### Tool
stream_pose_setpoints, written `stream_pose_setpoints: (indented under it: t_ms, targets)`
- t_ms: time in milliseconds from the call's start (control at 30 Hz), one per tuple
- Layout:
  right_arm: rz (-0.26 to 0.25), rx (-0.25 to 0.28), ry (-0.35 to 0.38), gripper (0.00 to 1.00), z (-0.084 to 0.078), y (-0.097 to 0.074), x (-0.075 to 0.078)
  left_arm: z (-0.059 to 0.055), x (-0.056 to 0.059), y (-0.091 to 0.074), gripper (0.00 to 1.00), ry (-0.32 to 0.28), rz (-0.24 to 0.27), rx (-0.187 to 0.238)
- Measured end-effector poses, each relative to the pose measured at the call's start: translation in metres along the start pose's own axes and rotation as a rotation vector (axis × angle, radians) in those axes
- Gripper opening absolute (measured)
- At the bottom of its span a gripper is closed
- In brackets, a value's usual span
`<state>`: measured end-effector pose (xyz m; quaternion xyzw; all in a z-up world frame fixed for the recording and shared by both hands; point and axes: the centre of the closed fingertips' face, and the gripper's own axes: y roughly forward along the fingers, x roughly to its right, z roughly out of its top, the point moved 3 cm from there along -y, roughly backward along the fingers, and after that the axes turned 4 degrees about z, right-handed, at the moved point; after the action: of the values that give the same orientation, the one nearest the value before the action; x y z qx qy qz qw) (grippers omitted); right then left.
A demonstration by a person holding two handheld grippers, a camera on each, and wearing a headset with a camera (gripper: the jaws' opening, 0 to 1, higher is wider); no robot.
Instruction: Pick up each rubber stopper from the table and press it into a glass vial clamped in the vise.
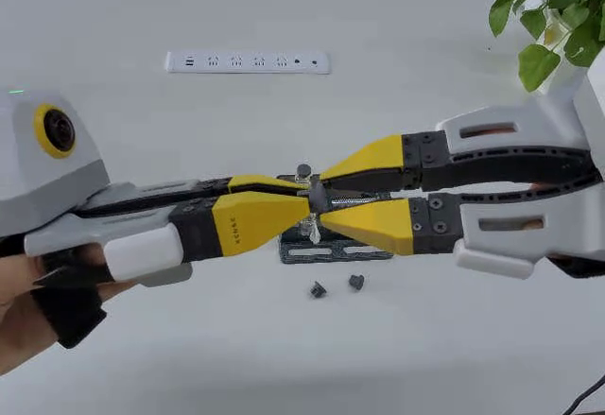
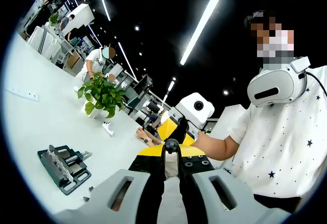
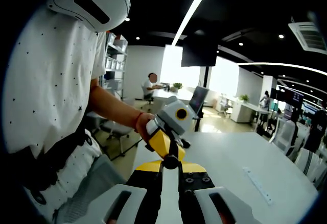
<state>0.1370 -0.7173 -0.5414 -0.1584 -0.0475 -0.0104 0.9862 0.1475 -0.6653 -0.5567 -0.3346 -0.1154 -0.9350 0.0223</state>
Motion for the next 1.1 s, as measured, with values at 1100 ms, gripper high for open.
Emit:
stream_pose_setpoints:
  t_ms: [1100]
  targets:
    - [-0.042,-0.213,0.09,0.06,-0.037,-0.009,0.058,-0.02,-0.039,-0.018,0.42,0.335,0.266,-0.131]
